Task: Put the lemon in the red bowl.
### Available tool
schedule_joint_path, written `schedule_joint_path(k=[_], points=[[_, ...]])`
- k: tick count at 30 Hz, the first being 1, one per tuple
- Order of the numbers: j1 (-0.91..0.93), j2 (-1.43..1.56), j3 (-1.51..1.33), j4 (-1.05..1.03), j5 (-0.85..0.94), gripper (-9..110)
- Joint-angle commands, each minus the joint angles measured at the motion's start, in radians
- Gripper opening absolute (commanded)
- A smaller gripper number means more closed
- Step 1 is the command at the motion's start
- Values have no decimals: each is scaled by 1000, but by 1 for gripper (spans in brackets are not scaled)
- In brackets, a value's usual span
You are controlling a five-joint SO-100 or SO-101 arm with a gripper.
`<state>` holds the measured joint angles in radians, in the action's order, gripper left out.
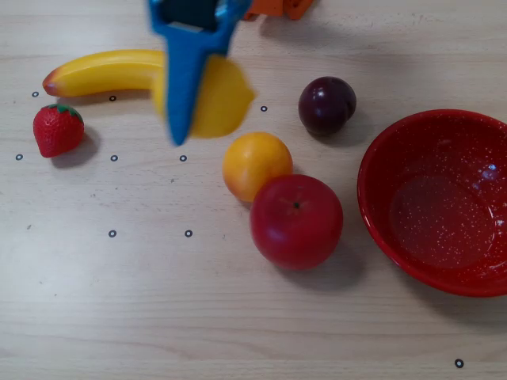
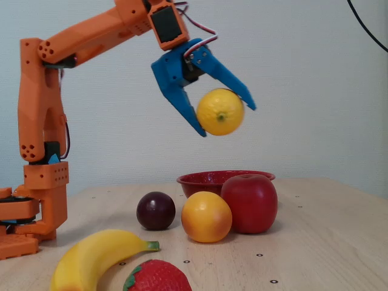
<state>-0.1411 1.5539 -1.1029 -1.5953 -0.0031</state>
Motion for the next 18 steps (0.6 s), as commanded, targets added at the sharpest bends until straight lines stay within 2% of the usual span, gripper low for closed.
schedule_joint_path(k=[1, 11, 18], points=[[84, 178, 5, 69, 43, 0], [367, 443, -383, 400, 12, 0], [514, 497, -595, 638, -32, 0]])
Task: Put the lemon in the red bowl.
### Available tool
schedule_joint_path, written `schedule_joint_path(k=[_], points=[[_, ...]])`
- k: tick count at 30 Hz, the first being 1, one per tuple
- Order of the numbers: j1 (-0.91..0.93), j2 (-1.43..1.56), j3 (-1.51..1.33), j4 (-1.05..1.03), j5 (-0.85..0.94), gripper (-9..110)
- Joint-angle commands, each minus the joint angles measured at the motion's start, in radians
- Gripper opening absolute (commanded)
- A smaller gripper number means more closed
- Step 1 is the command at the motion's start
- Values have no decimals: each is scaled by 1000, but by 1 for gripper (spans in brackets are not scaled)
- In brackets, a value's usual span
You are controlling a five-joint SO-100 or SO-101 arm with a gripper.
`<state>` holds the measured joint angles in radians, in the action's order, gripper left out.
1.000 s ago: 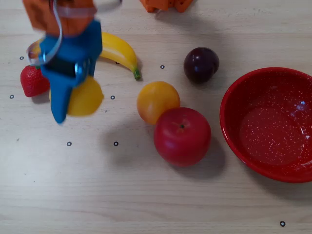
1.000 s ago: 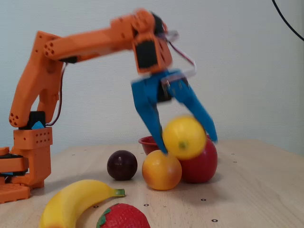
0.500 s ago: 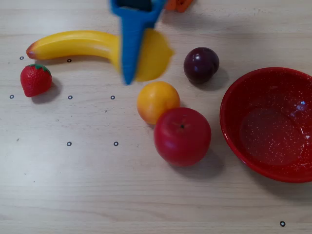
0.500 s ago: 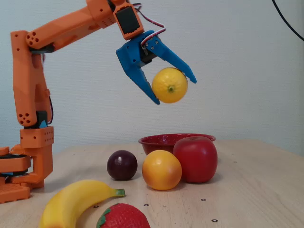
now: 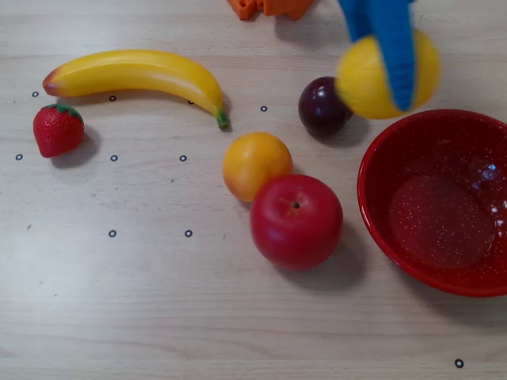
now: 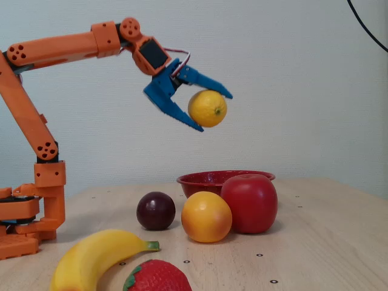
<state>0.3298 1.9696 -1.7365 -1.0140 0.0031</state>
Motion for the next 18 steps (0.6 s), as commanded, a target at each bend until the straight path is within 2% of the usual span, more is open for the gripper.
schedule_joint_path(k=[1, 9, 18], points=[[58, 75, 18, 91, -43, 0], [166, -152, 58, 201, -64, 0], [225, -489, 359, 28, 2, 0]])
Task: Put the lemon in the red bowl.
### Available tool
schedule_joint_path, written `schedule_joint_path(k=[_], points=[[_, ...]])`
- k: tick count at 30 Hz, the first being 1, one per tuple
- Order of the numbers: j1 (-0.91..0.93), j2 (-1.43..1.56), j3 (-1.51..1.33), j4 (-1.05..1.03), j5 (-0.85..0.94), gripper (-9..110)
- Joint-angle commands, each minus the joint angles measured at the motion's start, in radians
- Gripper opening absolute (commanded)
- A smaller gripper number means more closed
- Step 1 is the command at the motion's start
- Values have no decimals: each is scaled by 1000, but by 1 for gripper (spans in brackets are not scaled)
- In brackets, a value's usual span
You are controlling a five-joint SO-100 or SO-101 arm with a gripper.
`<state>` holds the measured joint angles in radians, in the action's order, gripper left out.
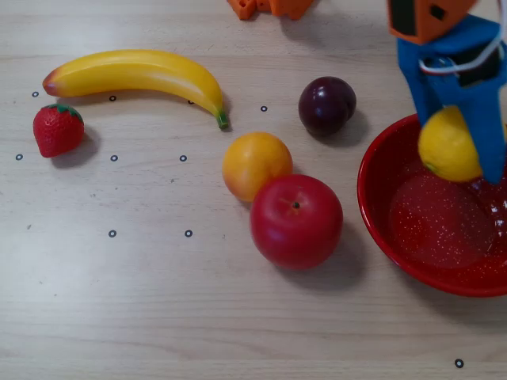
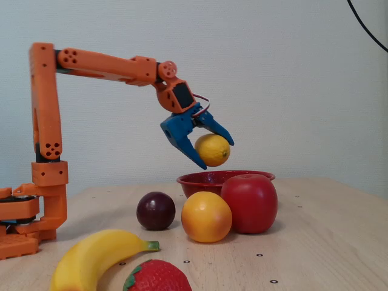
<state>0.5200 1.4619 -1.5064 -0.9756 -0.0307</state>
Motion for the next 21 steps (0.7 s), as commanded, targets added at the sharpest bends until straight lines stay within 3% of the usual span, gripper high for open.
schedule_joint_path(k=[1, 9, 11, 17, 21], points=[[38, -14, 153, -17, 43, 0], [44, -245, 350, -74, 51, 0], [43, -287, 387, -92, 31, 9], [32, -333, 420, -147, -21, 50], [25, -313, 462, -190, -5, 53]])
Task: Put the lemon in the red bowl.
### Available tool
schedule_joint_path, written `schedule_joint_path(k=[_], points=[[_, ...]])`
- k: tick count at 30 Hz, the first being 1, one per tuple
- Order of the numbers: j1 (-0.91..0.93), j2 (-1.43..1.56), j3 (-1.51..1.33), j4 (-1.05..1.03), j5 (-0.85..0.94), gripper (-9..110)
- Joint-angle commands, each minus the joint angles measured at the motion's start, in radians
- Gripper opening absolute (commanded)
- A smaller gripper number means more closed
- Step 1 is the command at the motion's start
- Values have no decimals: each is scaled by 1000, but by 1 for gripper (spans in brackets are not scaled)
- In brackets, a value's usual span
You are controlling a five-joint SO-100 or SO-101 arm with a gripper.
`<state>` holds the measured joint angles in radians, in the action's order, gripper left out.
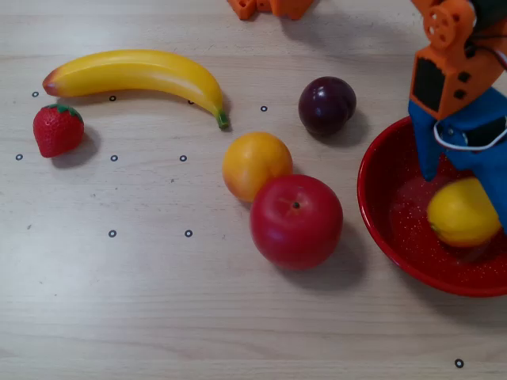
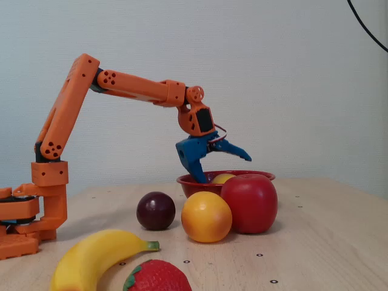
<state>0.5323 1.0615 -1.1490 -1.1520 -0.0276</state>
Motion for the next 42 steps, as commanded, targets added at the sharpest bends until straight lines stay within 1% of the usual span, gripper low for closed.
schedule_joint_path(k=[1, 3, 9, 13, 23, 30, 36, 42], points=[[9, 98, 120, -31, 0, 51], [2, 130, 150, -63, 15, 44], [-54, 299, 150, -123, 31, 14], [-115, 453, 51, -130, 17, 1], [-331, 864, -387, -52, -57, 0], [-462, 1121, -653, -26, -67, 0], [-543, 1376, -985, 92, -83, 0], [-558, 1624, -1339, 241, -95, 0]])
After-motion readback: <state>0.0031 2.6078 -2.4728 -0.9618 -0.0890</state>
